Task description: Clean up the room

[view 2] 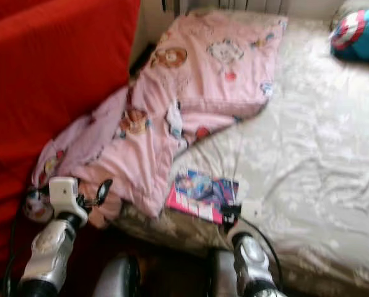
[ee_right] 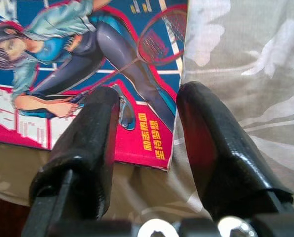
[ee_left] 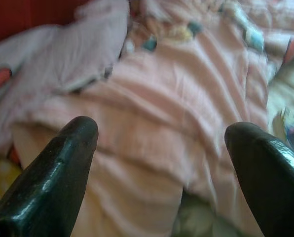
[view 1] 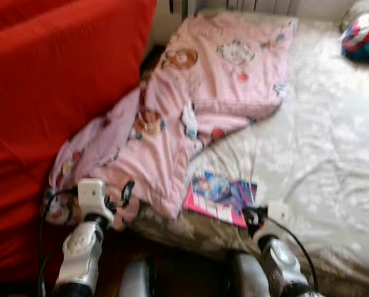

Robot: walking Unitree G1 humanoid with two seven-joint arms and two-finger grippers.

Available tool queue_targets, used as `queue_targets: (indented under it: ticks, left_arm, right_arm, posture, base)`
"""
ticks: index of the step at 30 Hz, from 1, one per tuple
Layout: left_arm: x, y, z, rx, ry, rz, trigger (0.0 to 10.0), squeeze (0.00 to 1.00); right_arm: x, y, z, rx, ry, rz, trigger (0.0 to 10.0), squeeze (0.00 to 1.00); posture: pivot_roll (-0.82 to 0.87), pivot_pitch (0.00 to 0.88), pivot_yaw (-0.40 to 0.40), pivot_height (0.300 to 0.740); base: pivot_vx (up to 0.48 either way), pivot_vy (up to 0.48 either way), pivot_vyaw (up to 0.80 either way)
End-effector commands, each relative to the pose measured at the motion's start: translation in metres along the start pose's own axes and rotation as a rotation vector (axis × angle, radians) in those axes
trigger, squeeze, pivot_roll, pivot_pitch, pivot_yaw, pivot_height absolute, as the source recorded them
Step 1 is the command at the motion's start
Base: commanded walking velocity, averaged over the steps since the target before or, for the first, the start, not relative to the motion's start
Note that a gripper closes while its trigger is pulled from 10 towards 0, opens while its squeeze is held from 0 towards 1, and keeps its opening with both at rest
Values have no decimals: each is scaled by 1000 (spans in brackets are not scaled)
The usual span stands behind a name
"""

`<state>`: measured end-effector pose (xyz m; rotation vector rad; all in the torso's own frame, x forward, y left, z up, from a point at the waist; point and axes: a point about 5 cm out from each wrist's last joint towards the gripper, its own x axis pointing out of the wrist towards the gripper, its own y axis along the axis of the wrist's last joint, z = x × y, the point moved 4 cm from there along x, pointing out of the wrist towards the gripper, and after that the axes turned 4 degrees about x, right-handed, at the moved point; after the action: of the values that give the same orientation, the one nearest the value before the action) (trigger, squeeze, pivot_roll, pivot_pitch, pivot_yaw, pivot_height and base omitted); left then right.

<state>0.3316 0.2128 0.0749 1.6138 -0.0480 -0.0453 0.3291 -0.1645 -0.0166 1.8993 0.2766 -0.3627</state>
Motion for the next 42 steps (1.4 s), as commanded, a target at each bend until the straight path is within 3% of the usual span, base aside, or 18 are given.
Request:
queue_targets:
  ticks: [1, 9, 15, 17, 20, 27, 31, 37, 42]
  left_arm:
    - [-10, -7, -3, 3, 6, -39, 10000, 0]
    - [-40, -19, -12, 21, 30, -115, 10000, 0]
    - [-51, -14, -12, 37, 36, -120, 10000, 0]
    - [-53, -12, -13, 37, 38, -122, 10000, 0]
    - [-57, -10, -13, 39, 39, -129, 10000, 0]
    - [-57, -6, -14, 44, 36, -136, 10000, 0]
    - [-56, -4, -12, 46, 27, -139, 10000, 0]
    - [-55, -1, -15, 54, 31, -139, 10000, 0]
    - [-53, 0, -15, 56, 29, -142, 10000, 0]
  right_arm:
    - [-4, -11, 5, 23, -18, -31, 10000, 0]
    - [-3, -4, 11, 31, -38, -8, 10000, 0]
    - [-6, -11, 10, 55, -16, -25, 10000, 0]
    - [-5, -12, 7, 145, -9, -22, 10000, 0]
    - [-4, -8, 3, 164, 13, -2, 10000, 0]
    - [-1, 2, 5, 191, 18, 31, 10000, 0]
    - [-3, 1, 13, 261, -13, 29, 10000, 0]
    - [1, 6, -3, 322, 80, 47, 10000, 0]
    - [0, 5, -3, 324, 67, 59, 10000, 0]
  posture:
    - [79, 387, 40, 615]
    - [84, 413, 40, 615]
    - [129, 424, 47, 615]
    - [139, 424, 53, 615]
    - [151, 426, 63, 615]
    - [153, 418, 74, 615]
    - [169, 418, 83, 615]
    - [173, 412, 89, 615]
    - [171, 406, 91, 615]
  base:
    - [0, 0, 0]
    - [0, 0, 0]
    - [0, 0, 0]
    - [0, 0, 0]
    - [0, 0, 0]
    - [0, 0, 0]
    - [0, 0, 0]
    - [0, 0, 0]
    - [0, 0, 0]
